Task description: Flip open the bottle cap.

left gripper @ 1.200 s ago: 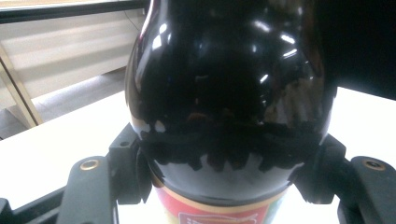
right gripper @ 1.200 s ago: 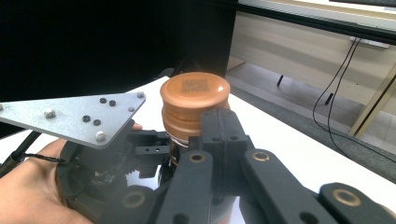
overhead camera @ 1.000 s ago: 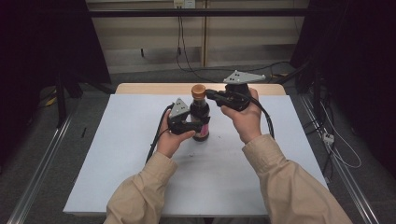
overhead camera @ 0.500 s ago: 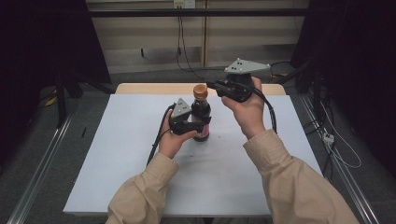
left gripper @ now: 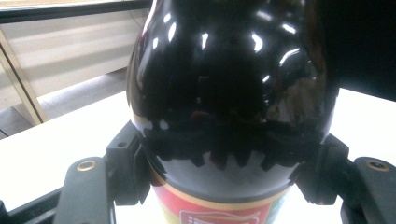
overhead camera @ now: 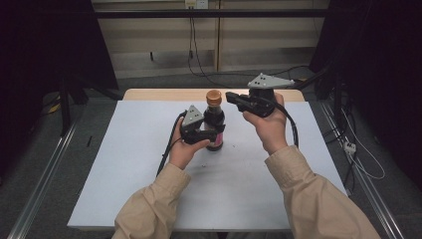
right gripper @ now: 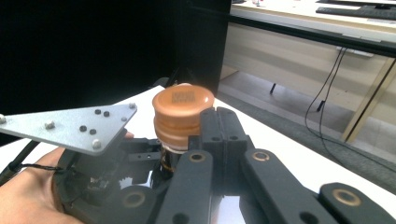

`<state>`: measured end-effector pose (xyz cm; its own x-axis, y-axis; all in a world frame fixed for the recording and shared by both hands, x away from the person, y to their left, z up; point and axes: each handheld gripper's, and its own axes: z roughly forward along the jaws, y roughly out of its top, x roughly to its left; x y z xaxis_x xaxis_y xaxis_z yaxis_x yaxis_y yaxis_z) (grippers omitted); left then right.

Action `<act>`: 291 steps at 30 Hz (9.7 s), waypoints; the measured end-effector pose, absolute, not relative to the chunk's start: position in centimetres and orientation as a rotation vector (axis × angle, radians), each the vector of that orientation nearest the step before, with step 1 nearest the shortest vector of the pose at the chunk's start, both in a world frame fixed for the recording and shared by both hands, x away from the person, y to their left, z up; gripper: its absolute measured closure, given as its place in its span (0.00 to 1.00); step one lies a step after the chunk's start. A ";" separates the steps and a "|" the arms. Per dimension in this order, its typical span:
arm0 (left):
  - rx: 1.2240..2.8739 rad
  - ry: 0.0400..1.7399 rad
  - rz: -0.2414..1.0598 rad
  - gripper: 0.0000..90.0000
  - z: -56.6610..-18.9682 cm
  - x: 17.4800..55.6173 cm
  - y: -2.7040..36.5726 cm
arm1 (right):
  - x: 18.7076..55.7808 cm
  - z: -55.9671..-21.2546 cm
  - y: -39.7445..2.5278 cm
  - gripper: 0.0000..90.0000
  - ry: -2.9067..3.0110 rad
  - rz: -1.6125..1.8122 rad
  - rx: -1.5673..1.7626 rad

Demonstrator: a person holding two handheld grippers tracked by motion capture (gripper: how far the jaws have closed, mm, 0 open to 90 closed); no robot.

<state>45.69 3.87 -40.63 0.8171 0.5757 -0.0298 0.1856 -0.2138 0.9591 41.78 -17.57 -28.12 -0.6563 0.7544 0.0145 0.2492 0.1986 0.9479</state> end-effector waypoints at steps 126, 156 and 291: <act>1.734 0.610 0.399 0.34 -41.1 45.6 3.8 | 42.6 -27.0 -15.5 1.00 2.059 1.506 0.894; 1.730 0.612 0.409 0.34 -41.2 45.5 3.7 | 42.9 -26.6 -14.7 1.00 2.051 1.521 0.879; 1.801 0.613 0.238 0.08 -41.0 37.9 15.8 | 33.3 -40.9 -22.6 0.22 2.102 1.534 1.052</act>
